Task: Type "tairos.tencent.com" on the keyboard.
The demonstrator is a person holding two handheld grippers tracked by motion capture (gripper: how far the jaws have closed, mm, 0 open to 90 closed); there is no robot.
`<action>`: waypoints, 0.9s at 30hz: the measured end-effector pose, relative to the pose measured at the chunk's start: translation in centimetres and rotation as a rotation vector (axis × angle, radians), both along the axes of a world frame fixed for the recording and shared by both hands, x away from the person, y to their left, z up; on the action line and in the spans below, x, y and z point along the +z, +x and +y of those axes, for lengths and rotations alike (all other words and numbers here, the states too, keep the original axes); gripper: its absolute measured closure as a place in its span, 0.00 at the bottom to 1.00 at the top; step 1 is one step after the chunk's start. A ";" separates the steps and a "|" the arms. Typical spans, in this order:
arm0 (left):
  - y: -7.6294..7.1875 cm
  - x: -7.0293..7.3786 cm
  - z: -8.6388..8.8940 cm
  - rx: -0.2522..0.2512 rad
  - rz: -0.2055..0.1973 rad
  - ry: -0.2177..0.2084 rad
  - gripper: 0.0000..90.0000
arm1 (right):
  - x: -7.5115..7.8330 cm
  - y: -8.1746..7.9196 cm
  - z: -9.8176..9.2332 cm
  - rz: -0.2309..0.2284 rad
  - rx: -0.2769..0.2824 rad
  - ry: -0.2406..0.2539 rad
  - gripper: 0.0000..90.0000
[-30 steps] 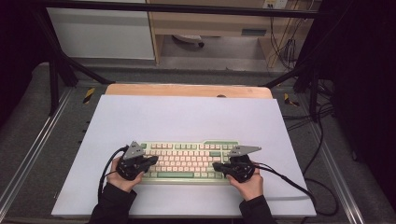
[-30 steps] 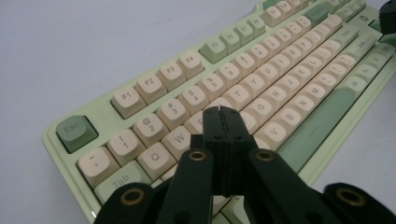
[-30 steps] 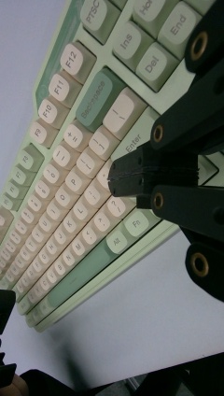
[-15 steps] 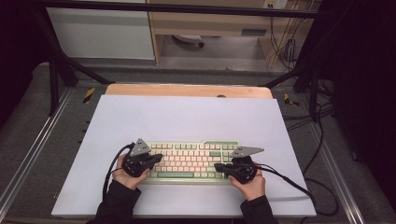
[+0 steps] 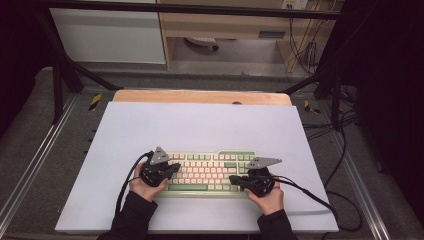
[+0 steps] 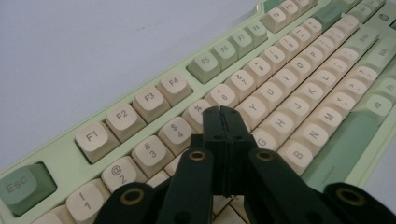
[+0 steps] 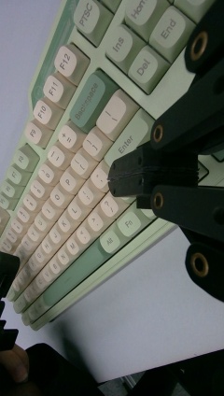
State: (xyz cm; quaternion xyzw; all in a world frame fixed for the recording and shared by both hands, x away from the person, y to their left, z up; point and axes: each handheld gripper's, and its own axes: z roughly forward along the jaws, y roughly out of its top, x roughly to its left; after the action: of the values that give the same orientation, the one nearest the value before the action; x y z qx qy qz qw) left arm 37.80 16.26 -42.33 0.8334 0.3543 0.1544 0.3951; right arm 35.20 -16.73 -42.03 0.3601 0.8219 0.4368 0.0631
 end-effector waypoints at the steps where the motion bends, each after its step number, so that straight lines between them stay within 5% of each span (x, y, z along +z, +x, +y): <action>1: 0.1 -0.1 -0.1 -0.001 0.000 0.001 1.00 | 0.0 0.0 0.0 -0.001 0.000 0.000 1.00; 27: -0.4 -0.3 0.3 -0.013 -0.008 0.003 1.00 | 0.0 0.0 0.0 -0.006 0.000 0.001 1.00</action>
State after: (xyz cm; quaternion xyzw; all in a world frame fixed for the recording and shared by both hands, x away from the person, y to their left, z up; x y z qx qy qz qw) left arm 37.42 16.57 -42.59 0.8355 0.3473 0.1556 0.3964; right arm 35.18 -16.78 -42.04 0.3588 0.8215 0.4384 0.0654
